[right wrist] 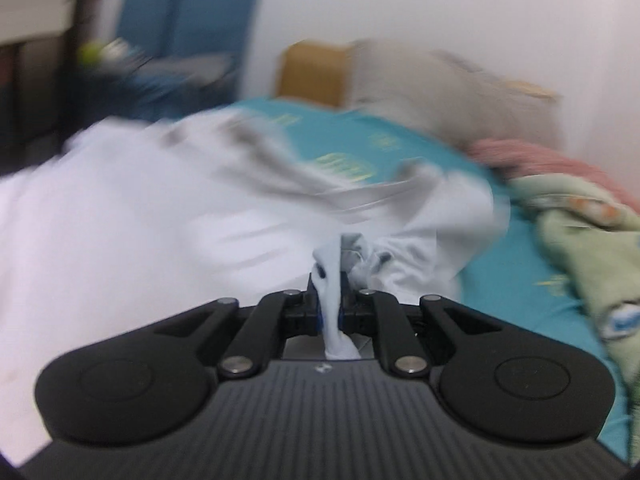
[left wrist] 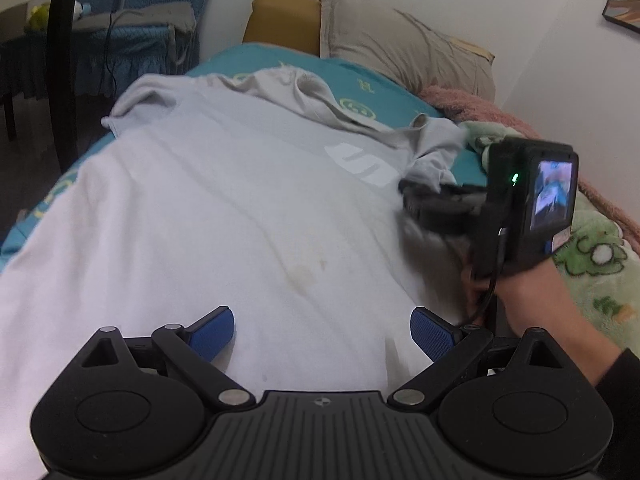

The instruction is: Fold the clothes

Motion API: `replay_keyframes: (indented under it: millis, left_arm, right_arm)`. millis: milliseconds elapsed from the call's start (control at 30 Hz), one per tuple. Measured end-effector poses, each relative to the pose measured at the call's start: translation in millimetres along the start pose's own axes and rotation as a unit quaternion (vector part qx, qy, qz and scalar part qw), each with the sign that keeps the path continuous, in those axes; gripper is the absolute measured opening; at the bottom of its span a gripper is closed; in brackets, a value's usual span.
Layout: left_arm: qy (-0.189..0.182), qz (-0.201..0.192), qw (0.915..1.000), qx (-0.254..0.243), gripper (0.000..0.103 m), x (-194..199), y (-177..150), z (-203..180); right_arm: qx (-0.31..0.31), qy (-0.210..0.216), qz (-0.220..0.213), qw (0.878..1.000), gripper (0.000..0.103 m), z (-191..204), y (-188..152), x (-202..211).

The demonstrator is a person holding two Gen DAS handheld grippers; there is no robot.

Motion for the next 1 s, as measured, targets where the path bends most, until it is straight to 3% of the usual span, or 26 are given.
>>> replay_keyframes:
  millis: [67, 100, 167, 233, 333, 433, 633, 767, 867, 1000]
  left_arm:
    - [0.005, -0.007, 1.0, -0.003, 0.096, 3.1, 3.0, 2.7]
    - [0.005, -0.009, 0.9999, -0.001, 0.096, 4.2, 4.4, 3.7]
    - [0.007, -0.015, 0.9999, -0.002, 0.096, 6.9, 7.2, 4.5]
    - [0.012, -0.025, 0.9996, -0.009, 0.095, 11.0, 10.6, 3.5]
    - [0.02, -0.034, 0.9989, -0.025, 0.095, 15.9, 12.8, -0.3]
    - [0.025, -0.038, 0.9981, -0.042, 0.095, 20.7, 8.4, -4.4]
    - [0.033, -0.031, 0.9956, -0.083, 0.094, 32.8, -13.5, -12.3]
    - [0.044, -0.021, 0.9926, -0.112, 0.093, 31.4, -27.0, -16.4]
    - [0.054, -0.011, 0.988, -0.144, 0.091, 21.3, -30.6, -22.1]
    - [0.063, -0.001, 0.9803, -0.187, 0.088, -7.5, -20.5, -35.9]
  right_arm:
    - [0.009, 0.01, 0.009, 1.0, 0.017, 6.3, -1.2, 7.2]
    - [-0.006, 0.02, 0.023, 1.0, 0.025, 1.8, -1.5, 12.0]
    - [-0.06, 0.037, 0.052, 0.996, 0.066, -18.3, -0.5, 26.5]
    - [-0.119, 0.034, 0.051, 0.991, 0.076, -40.3, 1.8, 59.1]
    - [-0.198, 0.035, 0.066, 0.977, 0.075, -69.9, 1.9, 113.1]
    - [-0.252, 0.007, 0.071, 0.965, 0.075, -87.2, -0.3, 182.3]
    - [-0.291, -0.023, 0.055, 0.955, 0.075, -82.7, -17.1, 287.4]
    - [-0.32, -0.029, 0.058, 0.945, 0.075, -81.3, -26.9, 305.7]
    - [-0.34, -0.031, 0.062, 0.938, 0.075, -89.9, -32.5, 301.4]
    - [-0.363, -0.065, 0.073, 0.927, 0.075, -109.2, -45.2, 283.0]
Point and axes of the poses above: each gripper's, at about its wrist camera, not at the fingertips, and x roughly against the way its jaws point, z to its left, y to its top, the point moved 5 cm from there along -x, roughly the way its jaws point, and after that the axes turned 14 degrees about -y, right-handed, at the moved point
